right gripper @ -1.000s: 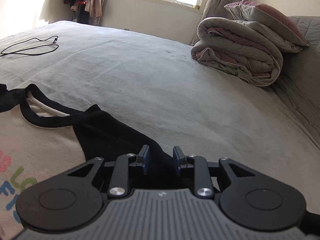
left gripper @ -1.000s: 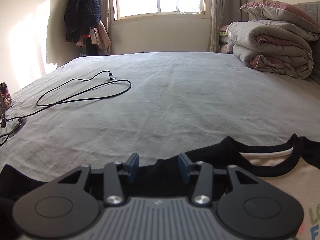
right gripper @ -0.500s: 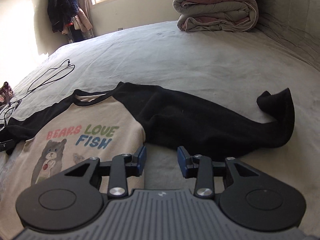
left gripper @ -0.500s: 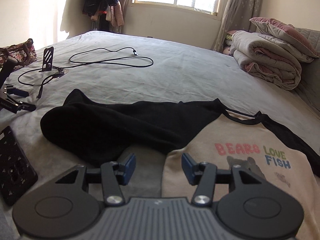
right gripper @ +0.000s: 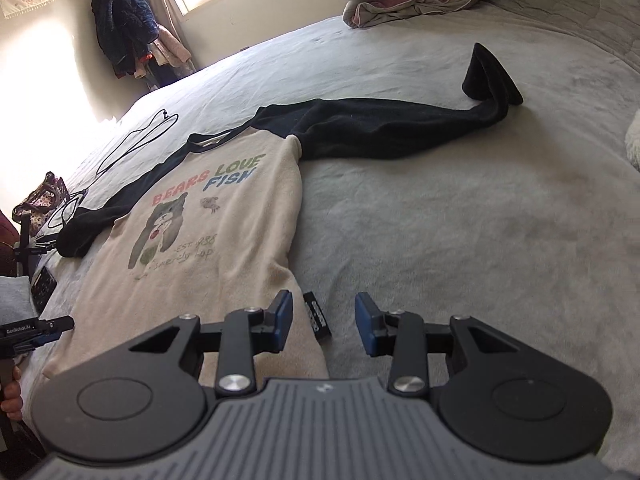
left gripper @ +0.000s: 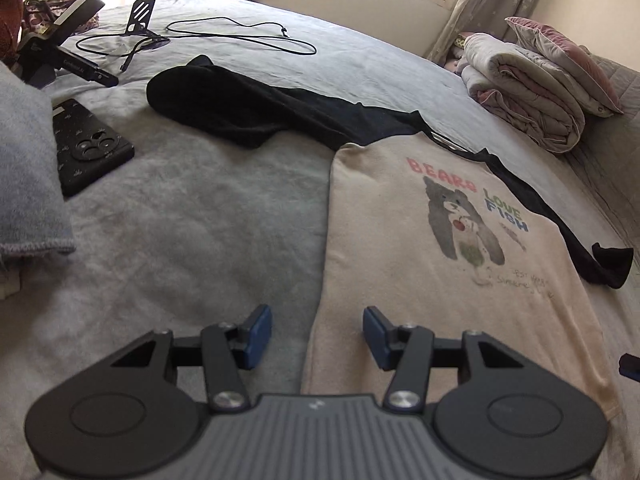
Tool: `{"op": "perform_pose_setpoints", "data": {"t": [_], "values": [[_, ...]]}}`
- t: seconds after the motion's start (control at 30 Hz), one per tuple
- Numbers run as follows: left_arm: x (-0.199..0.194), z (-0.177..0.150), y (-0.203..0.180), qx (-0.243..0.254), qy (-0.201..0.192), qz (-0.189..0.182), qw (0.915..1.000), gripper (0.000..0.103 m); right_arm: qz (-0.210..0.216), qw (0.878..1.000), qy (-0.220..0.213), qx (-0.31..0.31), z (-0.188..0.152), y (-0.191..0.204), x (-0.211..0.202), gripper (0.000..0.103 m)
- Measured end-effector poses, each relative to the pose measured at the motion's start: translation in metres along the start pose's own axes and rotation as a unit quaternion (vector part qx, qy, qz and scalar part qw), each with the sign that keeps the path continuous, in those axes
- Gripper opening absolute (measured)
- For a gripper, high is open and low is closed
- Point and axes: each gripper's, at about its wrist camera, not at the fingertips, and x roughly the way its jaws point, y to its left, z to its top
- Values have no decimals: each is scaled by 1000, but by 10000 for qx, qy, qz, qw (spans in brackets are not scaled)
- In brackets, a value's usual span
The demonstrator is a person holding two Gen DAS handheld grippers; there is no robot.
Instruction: Fold clothes
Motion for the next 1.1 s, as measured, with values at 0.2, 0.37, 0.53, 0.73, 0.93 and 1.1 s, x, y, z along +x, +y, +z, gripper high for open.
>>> {"op": "perform_pose_setpoints", "data": {"t": [0.2,0.37,0.53,0.73,0.93,1.1], "values": [[-19,-21,9,-348,-35,-115,9993,49,73,9993,71,373,-27,-7,-3,39],[-26,-30,10,-568,-23,-55,9984,40,208,9986,-31,477,-43,-2,-5,40],[-25,-33,4,-563,10,33,9984,19,-7,9991,-154,387,-48,9,-3,26],[-49,-30,6,-845,-301,-25,9960,7,-319,9979,-543,130,-44,21,-29,10],[-56,-24,-1,-611,-195,119,9979,7,-515,9968,-560,-255,-38,37,-50,10],[-37,-31,2,-453,177,342,9982,7,-666,9975,-89,-226,-48,29,-24,10]]}}
